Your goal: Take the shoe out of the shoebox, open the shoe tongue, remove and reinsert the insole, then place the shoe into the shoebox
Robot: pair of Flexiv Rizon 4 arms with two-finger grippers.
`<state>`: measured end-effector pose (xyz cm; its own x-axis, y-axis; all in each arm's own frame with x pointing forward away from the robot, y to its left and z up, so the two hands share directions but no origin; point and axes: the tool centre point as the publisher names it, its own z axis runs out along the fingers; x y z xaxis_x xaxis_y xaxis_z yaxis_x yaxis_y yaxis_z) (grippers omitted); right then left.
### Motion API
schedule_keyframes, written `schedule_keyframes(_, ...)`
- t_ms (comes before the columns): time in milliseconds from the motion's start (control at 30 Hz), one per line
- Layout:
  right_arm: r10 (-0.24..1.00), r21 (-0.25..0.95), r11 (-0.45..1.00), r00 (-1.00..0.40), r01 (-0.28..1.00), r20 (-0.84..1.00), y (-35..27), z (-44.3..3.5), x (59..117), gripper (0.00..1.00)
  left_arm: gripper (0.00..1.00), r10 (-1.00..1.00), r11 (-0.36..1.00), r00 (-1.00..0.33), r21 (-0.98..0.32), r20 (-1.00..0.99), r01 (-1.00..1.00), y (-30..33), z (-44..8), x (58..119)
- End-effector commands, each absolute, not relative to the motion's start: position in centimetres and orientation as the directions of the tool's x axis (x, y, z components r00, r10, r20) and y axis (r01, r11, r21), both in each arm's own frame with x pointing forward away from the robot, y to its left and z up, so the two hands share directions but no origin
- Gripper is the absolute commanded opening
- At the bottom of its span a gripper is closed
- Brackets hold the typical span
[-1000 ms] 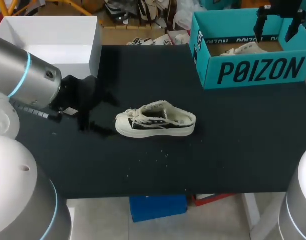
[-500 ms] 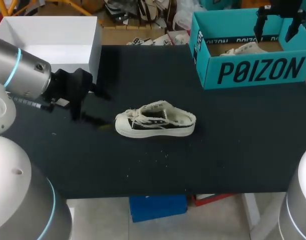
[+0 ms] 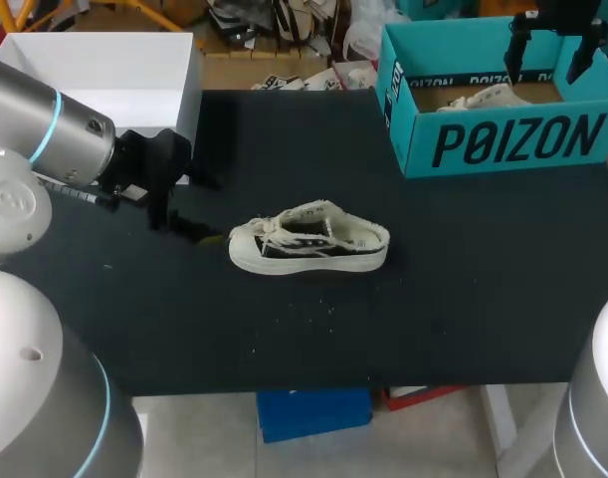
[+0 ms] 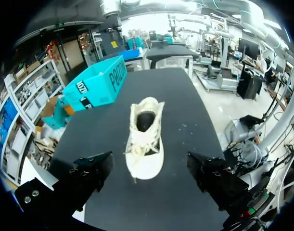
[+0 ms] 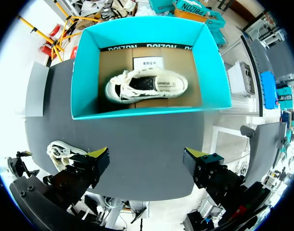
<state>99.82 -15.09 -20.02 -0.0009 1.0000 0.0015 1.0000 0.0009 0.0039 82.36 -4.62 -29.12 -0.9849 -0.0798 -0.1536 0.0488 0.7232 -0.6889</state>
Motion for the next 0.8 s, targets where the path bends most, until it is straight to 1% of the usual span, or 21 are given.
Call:
schedule_keyframes(33,1.000,0.003,0.000,0.000,1.000,0.001,-15.1,-20.0,99.9,1.00,1.00,-0.077,0.706,-0.985,-0.706,-0.153,0.054,-4.6,-30.3,83.1)
schedule_keyframes(333,1.000,0.003,0.000,0.000,1.000,0.001,-15.1,-20.0,99.9,1.00,1.00,-0.073,0.704,-0.987,-0.708,-0.147,0.053,-4.6,-30.6,83.3)
schedule_keyframes(367,0.996,0.024,0.086,-0.086,0.996,-0.002,-14.1,-19.6,100.2,1.00,1.00,-0.073,0.704,-0.987,-0.708,-0.147,0.053,-4.6,-30.6,83.3)
schedule_keyframes(400,0.980,0.067,0.201,-0.201,0.977,-0.013,-12.9,-19.1,100.2,1.00,1.00,-0.073,0.704,-0.987,-0.708,-0.147,0.053,-4.6,-30.6,83.3)
schedule_keyframes(433,0.928,0.115,0.374,-0.370,0.920,-0.051,-11.4,-18.7,99.7,1.00,1.00,-0.073,0.704,-0.987,-0.708,-0.147,0.053,-4.6,-30.6,83.3)
schedule_keyframes(467,0.833,0.146,0.554,-0.547,0.820,-0.086,-10.0,-18.4,98.6,1.00,1.00,-0.073,0.704,-0.987,-0.708,-0.147,0.053,-4.6,-30.6,83.3)
schedule_keyframes(500,0.703,0.174,0.707,-0.708,0.686,-0.069,-8.7,-18.1,96.6,1.00,1.00,-0.073,0.704,-0.987,-0.708,-0.147,0.053,-4.6,-30.6,83.3)
schedule_keyframes(533,0.542,0.195,0.832,-0.836,0.520,-0.082,-8.3,-18.0,94.4,1.00,1.00,-0.073,0.704,-0.987,-0.708,-0.147,0.053,-4.6,-30.6,83.3)
schedule_keyframes(800,0.542,0.195,0.832,-0.836,0.520,-0.082,-8.3,-18.0,94.4,1.00,1.00,-0.073,0.704,-0.987,-0.708,-0.147,0.053,-4.6,-30.6,83.3)
